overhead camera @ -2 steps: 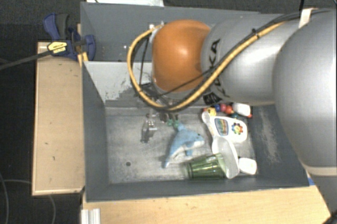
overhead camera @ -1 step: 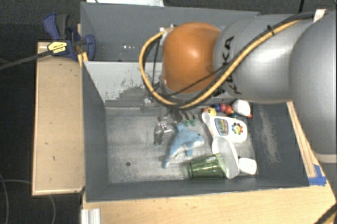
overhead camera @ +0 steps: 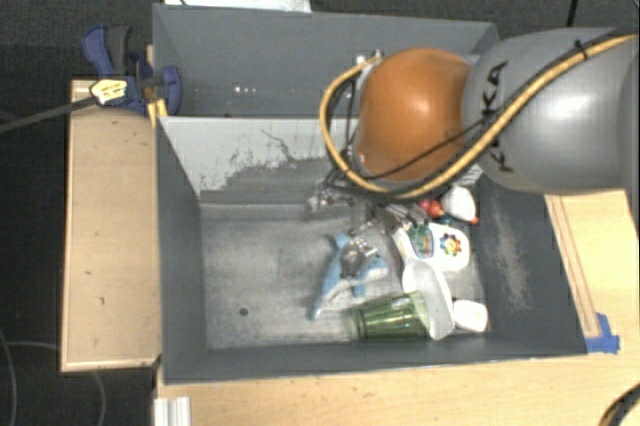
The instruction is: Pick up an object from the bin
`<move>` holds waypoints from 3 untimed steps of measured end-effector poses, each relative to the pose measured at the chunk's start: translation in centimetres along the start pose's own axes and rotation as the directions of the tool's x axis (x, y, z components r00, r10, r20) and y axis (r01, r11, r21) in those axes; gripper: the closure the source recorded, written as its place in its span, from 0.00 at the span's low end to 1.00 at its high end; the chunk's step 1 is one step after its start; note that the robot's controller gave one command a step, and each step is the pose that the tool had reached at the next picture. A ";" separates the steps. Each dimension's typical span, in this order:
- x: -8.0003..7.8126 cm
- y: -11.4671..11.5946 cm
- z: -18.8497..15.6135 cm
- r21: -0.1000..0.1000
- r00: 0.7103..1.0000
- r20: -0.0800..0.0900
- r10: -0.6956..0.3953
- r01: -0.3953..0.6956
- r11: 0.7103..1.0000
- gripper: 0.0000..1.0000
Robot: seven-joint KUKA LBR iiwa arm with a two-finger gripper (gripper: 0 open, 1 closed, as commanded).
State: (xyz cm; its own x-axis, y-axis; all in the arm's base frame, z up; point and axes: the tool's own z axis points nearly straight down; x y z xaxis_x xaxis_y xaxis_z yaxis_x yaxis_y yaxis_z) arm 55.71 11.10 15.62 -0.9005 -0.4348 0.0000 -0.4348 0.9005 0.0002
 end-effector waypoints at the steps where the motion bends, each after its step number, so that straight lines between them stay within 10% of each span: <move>1: 2.2 -0.9 3.0 0.001 0.997 0.004 -0.076 0.076 0.997 0.00; 2: 3.3 -0.5 6.7 0.005 0.917 0.010 -0.400 0.400 0.917 0.00; 3: 2.1 -1.1 8.3 0.001 0.938 0.008 -0.346 0.346 0.938 1.00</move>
Offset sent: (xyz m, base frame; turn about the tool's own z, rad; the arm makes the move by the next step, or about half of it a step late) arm -0.0359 -0.0213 -0.0862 -0.4960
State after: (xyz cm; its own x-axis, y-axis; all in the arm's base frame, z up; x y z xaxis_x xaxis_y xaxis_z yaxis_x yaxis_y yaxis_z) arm 54.25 9.20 7.34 -0.6946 -0.7194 -0.0077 -0.7194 0.6946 -0.0003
